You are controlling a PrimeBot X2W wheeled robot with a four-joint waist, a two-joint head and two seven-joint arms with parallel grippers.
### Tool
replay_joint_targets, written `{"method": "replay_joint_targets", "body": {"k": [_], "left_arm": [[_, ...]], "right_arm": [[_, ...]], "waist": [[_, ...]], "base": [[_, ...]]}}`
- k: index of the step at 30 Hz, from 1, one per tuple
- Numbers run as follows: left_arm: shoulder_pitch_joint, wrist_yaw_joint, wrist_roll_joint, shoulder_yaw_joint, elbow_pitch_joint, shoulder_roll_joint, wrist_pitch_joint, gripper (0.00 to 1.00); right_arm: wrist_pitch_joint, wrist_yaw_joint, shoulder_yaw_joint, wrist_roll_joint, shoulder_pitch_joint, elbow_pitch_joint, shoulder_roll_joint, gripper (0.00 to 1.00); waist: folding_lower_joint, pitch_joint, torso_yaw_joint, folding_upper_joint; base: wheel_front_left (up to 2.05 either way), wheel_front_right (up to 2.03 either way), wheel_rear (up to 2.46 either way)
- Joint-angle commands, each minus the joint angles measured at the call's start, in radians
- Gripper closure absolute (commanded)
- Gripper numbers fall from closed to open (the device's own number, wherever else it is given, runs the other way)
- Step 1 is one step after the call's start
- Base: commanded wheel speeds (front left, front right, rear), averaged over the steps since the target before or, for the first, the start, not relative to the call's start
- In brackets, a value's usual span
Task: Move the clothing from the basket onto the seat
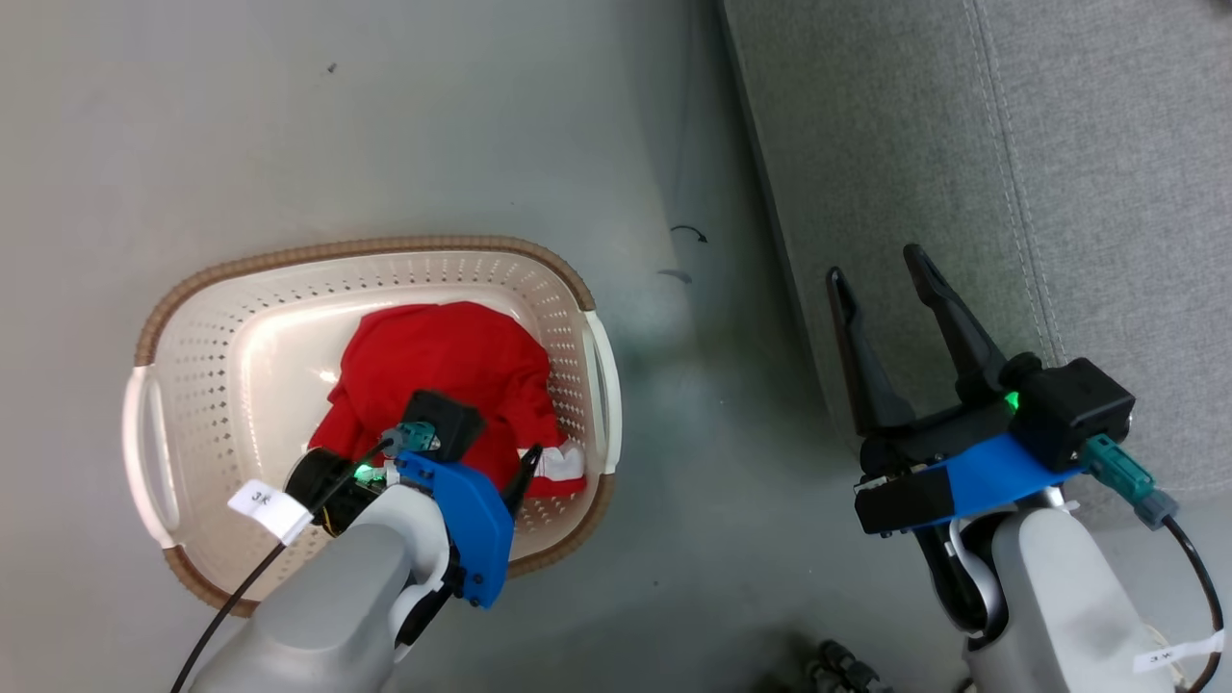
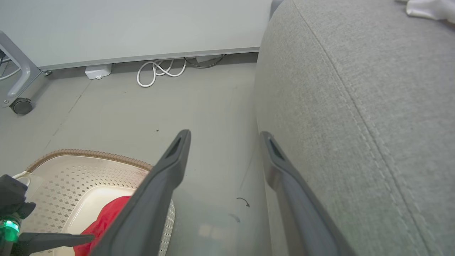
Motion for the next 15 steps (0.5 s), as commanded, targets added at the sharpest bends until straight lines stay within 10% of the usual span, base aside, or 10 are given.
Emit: {"method": "replay_joint_targets", "body": {"k": [1, 15], "left_arm": [[-0.025, -0.001, -0.034, -0.024, -0.007, 0.013, 0.015, 0.00], [-0.093, -0.001, -0.230, -0.179, 0.018, 0.043, 0.095, 0.00]], "right_arm": [[-0.010, 0.000, 0.003, 0.006, -0.018, 0.004, 0.001, 0.00], [-0.037, 0.000, 0.015, 0.028, -0.038, 0.012, 0.001, 0.00]], "waist": [[-0.0002, 0.022, -0.011, 0.0000], [-0.0002, 0.083, -0.044, 0.0000]], "base": [[0.00, 0.00, 0.00], [0.00, 0.00, 0.00]]}}
